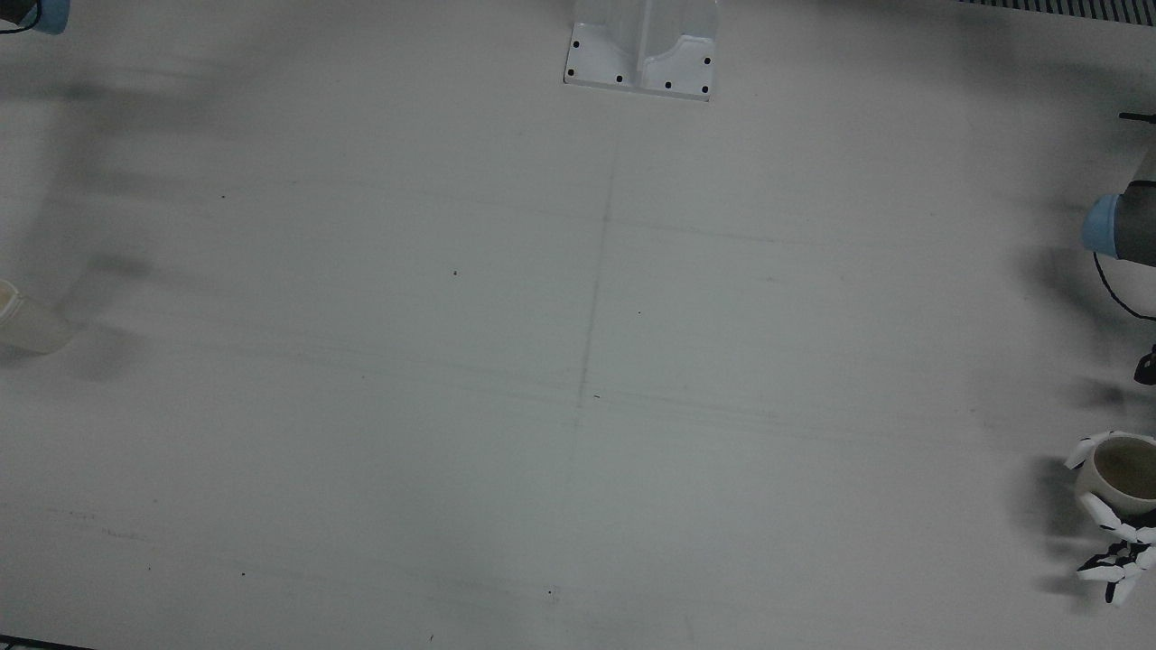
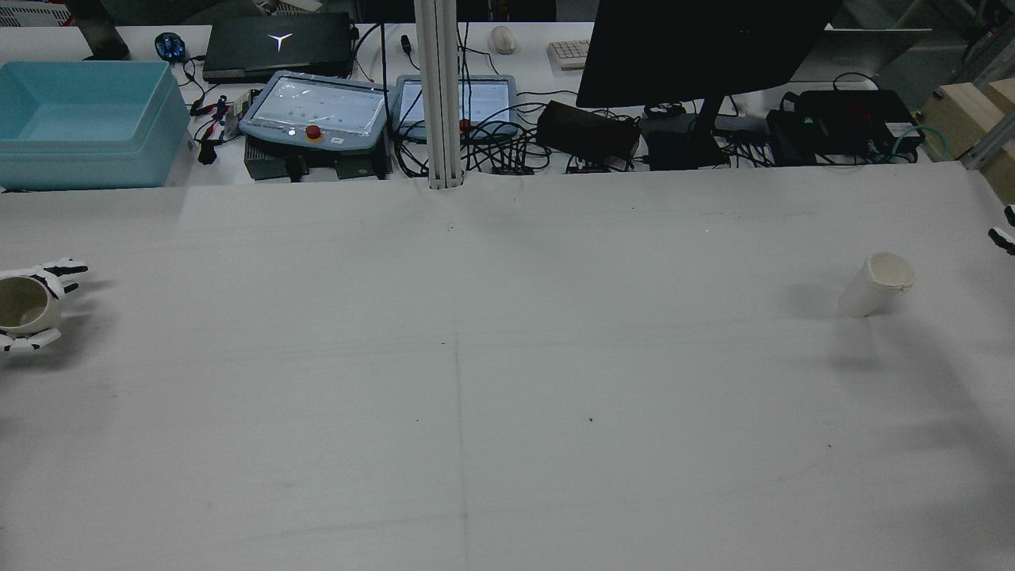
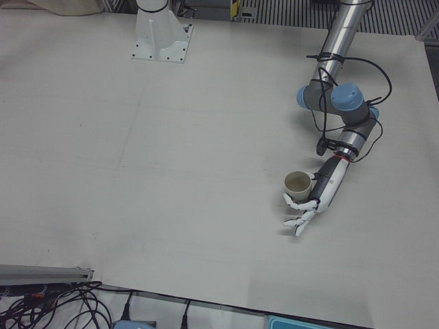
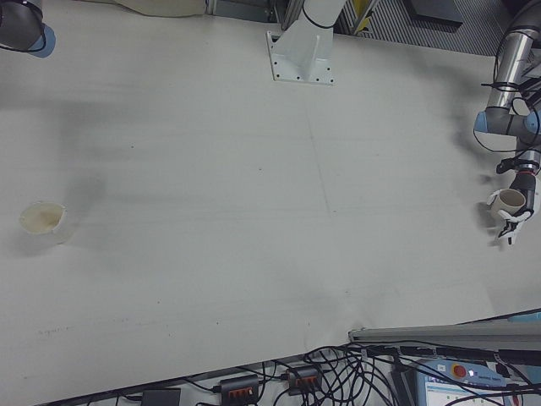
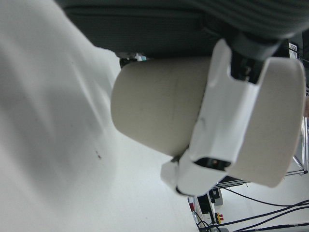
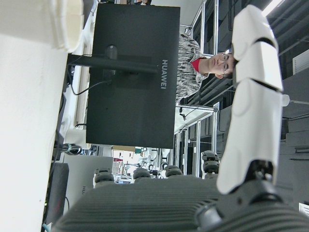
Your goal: Pour water
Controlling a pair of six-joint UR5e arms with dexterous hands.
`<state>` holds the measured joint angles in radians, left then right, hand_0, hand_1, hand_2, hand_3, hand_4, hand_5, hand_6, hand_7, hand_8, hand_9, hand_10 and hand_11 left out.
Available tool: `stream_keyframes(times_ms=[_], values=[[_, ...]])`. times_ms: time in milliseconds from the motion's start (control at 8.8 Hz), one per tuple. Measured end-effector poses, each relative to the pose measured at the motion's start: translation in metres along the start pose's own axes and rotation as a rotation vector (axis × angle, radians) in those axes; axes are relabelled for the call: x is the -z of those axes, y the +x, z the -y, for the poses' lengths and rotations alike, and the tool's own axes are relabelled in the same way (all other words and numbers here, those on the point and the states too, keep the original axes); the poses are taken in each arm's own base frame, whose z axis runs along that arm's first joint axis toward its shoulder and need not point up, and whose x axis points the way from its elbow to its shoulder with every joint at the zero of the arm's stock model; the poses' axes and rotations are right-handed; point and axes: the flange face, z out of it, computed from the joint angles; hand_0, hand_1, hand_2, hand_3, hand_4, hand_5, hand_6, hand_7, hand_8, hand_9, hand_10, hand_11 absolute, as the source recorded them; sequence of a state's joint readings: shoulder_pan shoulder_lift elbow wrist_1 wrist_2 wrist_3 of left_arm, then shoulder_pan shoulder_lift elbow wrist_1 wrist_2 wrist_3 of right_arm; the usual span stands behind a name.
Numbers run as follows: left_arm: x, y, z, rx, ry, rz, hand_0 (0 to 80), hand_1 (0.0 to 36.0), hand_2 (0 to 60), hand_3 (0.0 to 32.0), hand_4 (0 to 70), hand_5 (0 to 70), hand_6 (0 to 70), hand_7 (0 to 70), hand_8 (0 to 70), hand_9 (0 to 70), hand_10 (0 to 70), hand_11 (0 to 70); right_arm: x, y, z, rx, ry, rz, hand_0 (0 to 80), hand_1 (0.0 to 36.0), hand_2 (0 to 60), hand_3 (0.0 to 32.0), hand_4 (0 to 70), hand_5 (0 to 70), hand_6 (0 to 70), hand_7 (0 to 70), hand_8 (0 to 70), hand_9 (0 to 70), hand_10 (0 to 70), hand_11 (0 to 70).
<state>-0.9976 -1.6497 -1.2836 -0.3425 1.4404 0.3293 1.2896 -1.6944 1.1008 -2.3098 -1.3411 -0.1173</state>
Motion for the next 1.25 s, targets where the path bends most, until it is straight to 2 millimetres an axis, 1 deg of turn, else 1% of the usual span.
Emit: stream_keyframes(times_ms=[114, 227, 341, 455, 568, 682, 795, 909, 1023, 1136, 1250], values=[[0.0, 0.001, -0.004, 0.006, 0.0, 0.0, 80.0, 36.0, 60.0, 0.0, 70.0, 70.0, 14.7, 22.2, 6.0, 6.0, 8.6, 16.0, 0.003, 0.009, 0.03, 0.021, 0.017, -0.019, 61.0, 27.7, 10.0, 4.6, 0.0, 8.6, 0.0, 0.4, 0.0, 0.0, 0.2, 3.5], [-0.001, 0.002, -0.005, 0.009, -0.001, 0.0, 80.0, 36.0, 60.0, 0.0, 70.0, 70.0, 14.5, 22.0, 6.0, 6.0, 8.6, 16.0, 0.003, 0.018, 0.049, 0.041, 0.033, -0.037, 61.7, 28.2, 10.1, 4.8, 0.0, 8.9, 0.0, 0.5, 0.0, 0.0, 0.3, 3.7], [0.0, 0.002, -0.005, 0.012, -0.001, 0.0, 80.0, 36.0, 60.0, 0.0, 70.0, 70.0, 14.5, 22.0, 6.0, 6.0, 8.5, 15.8, 0.001, 0.026, 0.058, 0.058, 0.04, -0.054, 73.6, 33.4, 13.9, 5.6, 0.0, 10.5, 0.3, 2.0, 0.0, 0.0, 0.7, 4.8], [0.002, 0.002, -0.005, 0.021, 0.002, 0.0, 80.0, 36.0, 60.0, 0.0, 70.0, 70.0, 14.4, 21.9, 6.0, 6.0, 8.5, 15.9, -0.002, 0.034, 0.061, 0.069, 0.04, -0.071, 80.0, 36.0, 17.2, 6.4, 0.0, 11.8, 1.1, 3.8, 0.0, 0.0, 1.0, 5.6], [0.003, 0.002, -0.004, 0.031, 0.005, 0.0, 80.0, 36.0, 60.0, 0.0, 70.0, 70.0, 14.3, 21.9, 6.0, 6.0, 8.4, 15.8, -0.003, 0.041, 0.061, 0.078, 0.04, -0.087, 80.0, 35.9, 17.2, 7.0, 0.0, 11.6, 1.8, 4.7, 0.0, 0.0, 0.3, 4.4], [0.004, 0.002, -0.003, 0.038, 0.007, 0.0, 80.0, 36.0, 60.0, 0.0, 70.0, 70.0, 14.3, 21.9, 6.0, 6.0, 8.4, 15.9, -0.004, 0.048, 0.062, 0.093, 0.04, -0.107, 64.6, 28.6, 9.1, 11.8, 4.7, 9.1, 3.4, 9.2, 0.0, 0.4, 0.0, 0.0], [0.004, 0.002, -0.003, 0.041, 0.007, 0.0, 80.0, 36.0, 60.0, 0.0, 70.0, 70.0, 14.2, 21.8, 6.0, 6.0, 8.4, 15.8, -0.004, 0.056, 0.062, 0.113, 0.04, -0.126, 67.9, 29.6, 9.7, 12.2, 5.6, 9.5, 4.1, 11.1, 0.0, 0.8, 0.0, 0.0], [0.005, 0.002, -0.003, 0.042, 0.008, 0.0, 80.0, 36.0, 60.0, 0.0, 70.0, 70.0, 14.2, 21.6, 6.0, 6.0, 8.5, 15.9, -0.006, 0.062, 0.06, 0.124, 0.035, -0.14, 74.9, 31.7, 11.5, 11.6, 5.6, 10.1, 4.6, 12.1, 0.0, 1.0, 0.0, 0.5], [0.005, 0.002, -0.003, 0.043, 0.008, 0.0, 80.0, 36.0, 60.0, 0.0, 70.0, 70.0, 14.3, 21.5, 6.1, 6.2, 8.6, 16.1, -0.009, 0.068, 0.057, 0.131, 0.031, -0.15, 79.7, 33.5, 13.8, 11.0, 7.5, 10.7, 5.7, 14.9, 0.1, 1.5, 0.0, 0.9], [0.005, 0.002, -0.003, 0.044, 0.007, 0.0, 80.0, 36.0, 60.0, 0.0, 70.0, 70.0, 14.4, 21.6, 6.2, 6.3, 8.7, 16.2, -0.017, 0.074, 0.052, 0.135, 0.033, -0.158, 80.0, 33.8, 14.4, 11.4, 6.6, 10.7, 5.7, 14.9, 0.1, 1.5, 0.0, 0.9], [0.006, 0.002, -0.002, 0.043, 0.008, 0.0, 80.0, 36.0, 60.0, 0.0, 70.0, 70.0, 14.4, 21.5, 6.3, 6.4, 8.7, 16.2, -0.027, 0.079, 0.046, 0.139, 0.042, -0.164, 79.1, 33.7, 14.0, 11.8, 4.2, 10.6, 4.7, 13.5, 0.0, 1.3, 0.0, 0.9]])
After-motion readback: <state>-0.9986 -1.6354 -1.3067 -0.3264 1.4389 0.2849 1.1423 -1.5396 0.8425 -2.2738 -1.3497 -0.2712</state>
